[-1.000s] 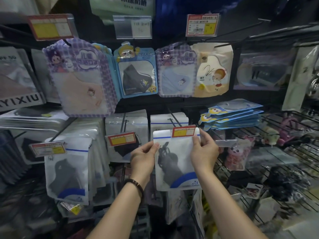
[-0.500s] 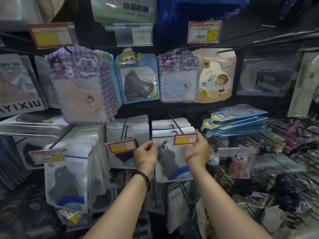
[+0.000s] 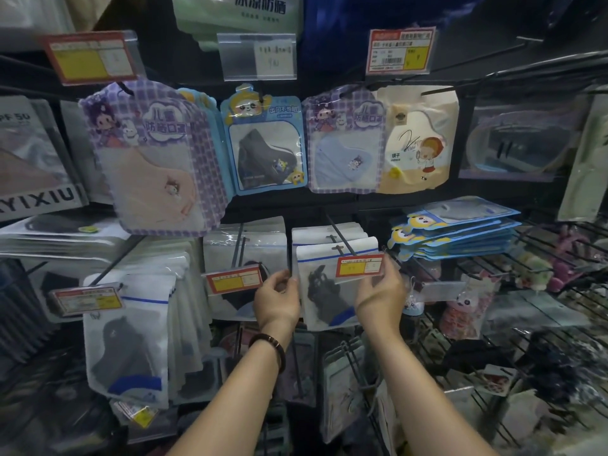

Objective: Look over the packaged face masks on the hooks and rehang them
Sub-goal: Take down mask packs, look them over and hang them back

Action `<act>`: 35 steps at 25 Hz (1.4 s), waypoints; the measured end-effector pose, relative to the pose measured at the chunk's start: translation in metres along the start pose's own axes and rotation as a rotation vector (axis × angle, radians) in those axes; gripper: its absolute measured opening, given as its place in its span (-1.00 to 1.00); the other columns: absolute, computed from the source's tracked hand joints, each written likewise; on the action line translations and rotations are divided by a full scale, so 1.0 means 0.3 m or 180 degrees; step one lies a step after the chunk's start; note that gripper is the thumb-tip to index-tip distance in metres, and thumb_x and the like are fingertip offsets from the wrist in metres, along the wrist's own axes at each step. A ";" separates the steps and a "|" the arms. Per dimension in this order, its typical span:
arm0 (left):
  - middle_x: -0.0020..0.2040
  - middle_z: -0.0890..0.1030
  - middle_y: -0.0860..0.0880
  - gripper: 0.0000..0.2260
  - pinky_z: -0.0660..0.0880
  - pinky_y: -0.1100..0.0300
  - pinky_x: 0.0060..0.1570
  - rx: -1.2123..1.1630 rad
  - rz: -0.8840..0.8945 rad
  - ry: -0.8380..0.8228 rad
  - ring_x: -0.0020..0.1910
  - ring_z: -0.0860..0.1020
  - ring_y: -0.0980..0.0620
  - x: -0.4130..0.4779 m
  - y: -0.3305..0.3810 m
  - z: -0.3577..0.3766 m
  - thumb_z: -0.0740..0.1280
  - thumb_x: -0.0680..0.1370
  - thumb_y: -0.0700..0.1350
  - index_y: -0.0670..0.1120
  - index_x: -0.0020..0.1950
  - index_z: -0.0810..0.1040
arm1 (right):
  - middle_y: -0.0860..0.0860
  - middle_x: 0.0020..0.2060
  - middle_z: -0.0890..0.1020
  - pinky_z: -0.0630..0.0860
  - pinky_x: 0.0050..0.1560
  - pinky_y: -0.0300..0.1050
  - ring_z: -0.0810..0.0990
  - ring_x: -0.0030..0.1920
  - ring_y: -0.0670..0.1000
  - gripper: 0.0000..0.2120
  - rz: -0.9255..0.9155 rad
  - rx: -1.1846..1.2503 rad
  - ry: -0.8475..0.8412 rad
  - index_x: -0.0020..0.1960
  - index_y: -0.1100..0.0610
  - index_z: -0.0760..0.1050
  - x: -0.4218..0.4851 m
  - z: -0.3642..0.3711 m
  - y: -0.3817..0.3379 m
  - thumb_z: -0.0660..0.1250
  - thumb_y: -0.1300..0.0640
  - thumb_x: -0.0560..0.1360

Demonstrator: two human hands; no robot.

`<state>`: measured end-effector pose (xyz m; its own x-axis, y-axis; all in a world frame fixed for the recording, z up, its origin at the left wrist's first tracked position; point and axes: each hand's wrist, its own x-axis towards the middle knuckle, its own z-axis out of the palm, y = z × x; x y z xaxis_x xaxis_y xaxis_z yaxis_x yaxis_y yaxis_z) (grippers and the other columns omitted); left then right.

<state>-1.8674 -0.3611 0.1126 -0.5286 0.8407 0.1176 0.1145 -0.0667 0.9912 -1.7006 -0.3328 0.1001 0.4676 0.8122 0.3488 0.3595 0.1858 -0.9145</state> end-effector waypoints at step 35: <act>0.35 0.66 0.03 -0.58 0.54 0.19 0.20 0.0743 0.0297 0.0317 0.27 0.63 0.04 0.014 -0.157 -1.180 0.40 0.69 -0.09 0.00 0.56 0.51 | 0.00 0.51 0.55 0.51 0.49 0.11 0.53 0.50 0.09 -0.43 0.0331 -0.0047 -0.1465 0.68 0.00 0.32 -1.032 0.470 -0.502 0.30 -0.07 0.70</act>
<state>-2.1726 -0.5447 0.0882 -0.5855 0.7789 0.2246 0.3513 -0.0059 0.9362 -2.0133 -0.5343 0.1009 0.0963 0.9874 0.1252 0.3428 0.0852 -0.9355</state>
